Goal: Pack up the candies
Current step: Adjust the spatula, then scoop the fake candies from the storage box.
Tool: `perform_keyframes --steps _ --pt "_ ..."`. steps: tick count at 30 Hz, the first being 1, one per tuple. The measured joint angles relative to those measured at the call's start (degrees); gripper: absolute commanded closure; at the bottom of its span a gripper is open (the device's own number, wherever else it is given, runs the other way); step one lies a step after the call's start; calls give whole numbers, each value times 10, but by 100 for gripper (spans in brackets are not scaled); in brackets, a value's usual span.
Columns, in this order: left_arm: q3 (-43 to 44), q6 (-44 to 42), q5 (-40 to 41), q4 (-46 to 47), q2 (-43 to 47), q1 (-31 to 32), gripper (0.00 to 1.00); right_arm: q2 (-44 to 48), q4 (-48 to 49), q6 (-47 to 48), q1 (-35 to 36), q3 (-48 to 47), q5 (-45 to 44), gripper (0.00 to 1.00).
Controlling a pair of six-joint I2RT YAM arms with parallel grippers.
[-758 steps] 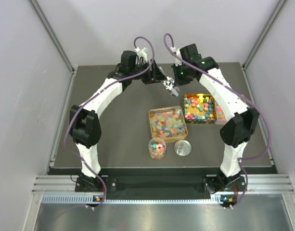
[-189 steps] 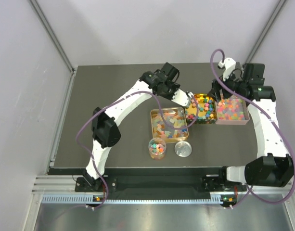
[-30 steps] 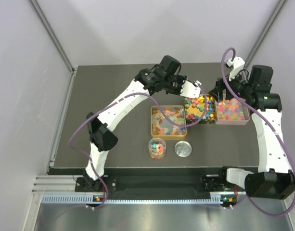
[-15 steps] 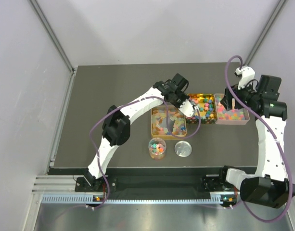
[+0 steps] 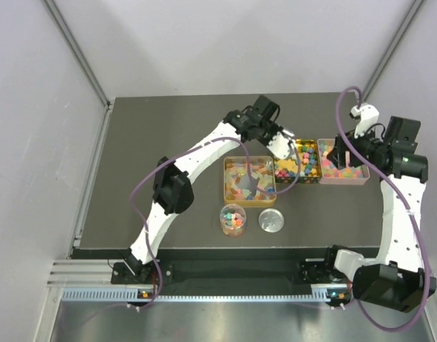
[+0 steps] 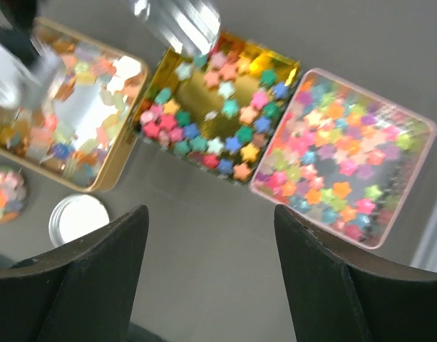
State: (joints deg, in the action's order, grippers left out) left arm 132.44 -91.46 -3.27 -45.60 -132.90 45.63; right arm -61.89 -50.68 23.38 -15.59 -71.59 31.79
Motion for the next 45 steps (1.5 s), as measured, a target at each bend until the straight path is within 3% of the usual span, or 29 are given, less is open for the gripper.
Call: perform_keyframes --steps 6,12,15,19,29,45 --pt "31 51 17 -70 44 -4 100 -25 -51 64 1 19 69 31" --pt "24 191 -13 -188 105 -11 100 -57 -68 116 24 20 128 32" --pt "-7 273 -39 -231 153 -15 100 -49 -54 122 64 27 128 32" --pt "-22 321 -34 -286 188 -12 100 -29 -38 126 169 41 109 32" --pt "-122 266 110 -316 200 15 100 -20 -61 147 252 29 24 31" --pt "-125 200 276 -316 64 75 100 20 -77 145 233 30 -22 30"
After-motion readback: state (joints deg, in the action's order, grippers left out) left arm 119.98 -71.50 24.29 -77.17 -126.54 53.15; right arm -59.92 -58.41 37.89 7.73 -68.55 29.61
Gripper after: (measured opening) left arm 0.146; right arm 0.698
